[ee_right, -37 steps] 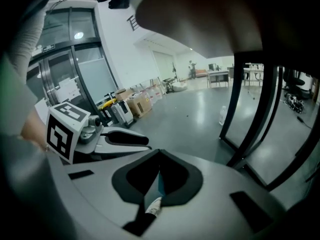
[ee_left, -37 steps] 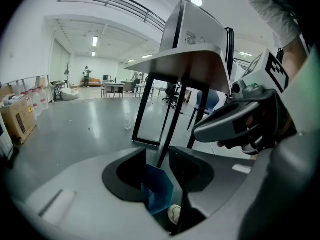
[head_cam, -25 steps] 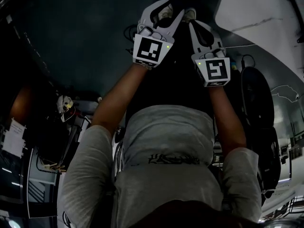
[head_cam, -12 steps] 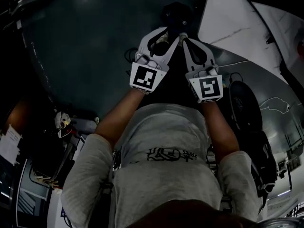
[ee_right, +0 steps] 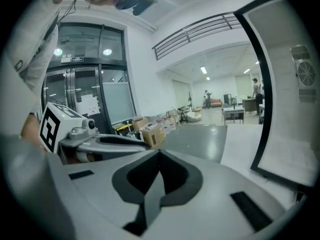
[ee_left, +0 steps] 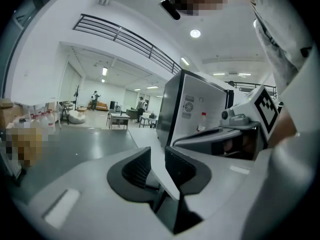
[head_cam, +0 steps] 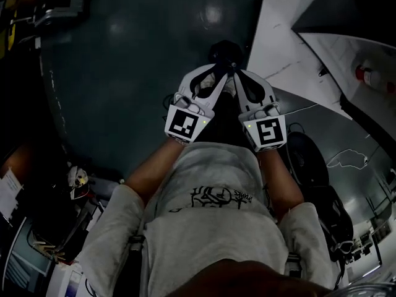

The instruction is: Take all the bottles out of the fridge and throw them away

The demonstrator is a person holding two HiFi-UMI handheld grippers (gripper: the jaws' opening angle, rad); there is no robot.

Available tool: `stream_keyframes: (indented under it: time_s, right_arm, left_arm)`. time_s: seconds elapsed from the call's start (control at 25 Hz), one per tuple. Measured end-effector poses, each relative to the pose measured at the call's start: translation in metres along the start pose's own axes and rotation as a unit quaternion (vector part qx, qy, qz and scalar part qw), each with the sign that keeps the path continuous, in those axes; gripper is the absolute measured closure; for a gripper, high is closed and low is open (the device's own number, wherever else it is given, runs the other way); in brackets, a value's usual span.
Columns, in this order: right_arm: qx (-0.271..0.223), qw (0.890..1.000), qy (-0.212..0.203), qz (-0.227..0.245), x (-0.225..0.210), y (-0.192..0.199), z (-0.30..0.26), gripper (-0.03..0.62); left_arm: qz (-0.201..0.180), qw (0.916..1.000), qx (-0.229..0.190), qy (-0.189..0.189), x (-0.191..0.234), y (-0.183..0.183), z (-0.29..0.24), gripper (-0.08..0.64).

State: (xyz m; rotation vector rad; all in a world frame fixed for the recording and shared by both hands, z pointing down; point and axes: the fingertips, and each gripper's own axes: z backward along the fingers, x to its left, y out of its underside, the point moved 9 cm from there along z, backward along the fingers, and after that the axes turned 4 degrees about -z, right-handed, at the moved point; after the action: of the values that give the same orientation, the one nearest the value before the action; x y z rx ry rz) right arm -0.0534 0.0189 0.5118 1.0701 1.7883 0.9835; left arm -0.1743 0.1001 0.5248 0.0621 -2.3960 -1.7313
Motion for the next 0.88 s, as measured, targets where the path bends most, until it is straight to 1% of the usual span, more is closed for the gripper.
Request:
stream_keyframes:
  time_s: [0.08, 0.12, 0.24, 0.32, 0.4, 0.6, 0.72, 0.88]
  right_arm:
    - [-0.009, 1.000, -0.001, 0.016, -0.001, -0.021, 0.003, 0.583]
    - [-0.015, 1.000, 0.002, 0.018, -0.001, -0.030, 0.005, 0.583]
    - [-0.024, 1.000, 0.012, 0.013, 0.002, -0.052, 0.013, 0.583]
    - [-0.023, 0.999, 0.015, 0.021, 0.007, -0.067, 0.019, 0.583]
    - [-0.033, 0.999, 0.014, 0.032, 0.010, -0.078, 0.025, 0.583]
    - [-0.048, 0.997, 0.015, 0.059, 0.014, -0.109, 0.031, 0.583]
    - [-0.057, 0.996, 0.019, 0.063, 0.022, -0.125, 0.040, 0.583]
    - [-0.067, 0.995, 0.021, 0.064, 0.030, -0.141, 0.050, 0.583]
  left_arm:
    - [-0.009, 0.9999, -0.009, 0.001, 0.001, -0.014, 0.001, 0.468]
    - [-0.009, 0.9999, -0.013, 0.001, 0.001, -0.022, 0.002, 0.469]
    - [0.009, 0.9996, -0.024, -0.006, 0.000, -0.050, 0.009, 0.487]
    - [0.008, 0.9993, -0.037, -0.006, -0.002, -0.066, 0.015, 0.494]
    - [0.004, 0.9988, -0.048, -0.005, -0.004, -0.082, 0.019, 0.499]
    - [-0.014, 0.9974, -0.071, -0.005, -0.001, -0.111, 0.022, 0.513]
    - [-0.021, 0.9962, -0.084, -0.005, -0.005, -0.127, 0.031, 0.523]
    - [-0.021, 0.9954, -0.093, -0.006, -0.009, -0.142, 0.044, 0.545]
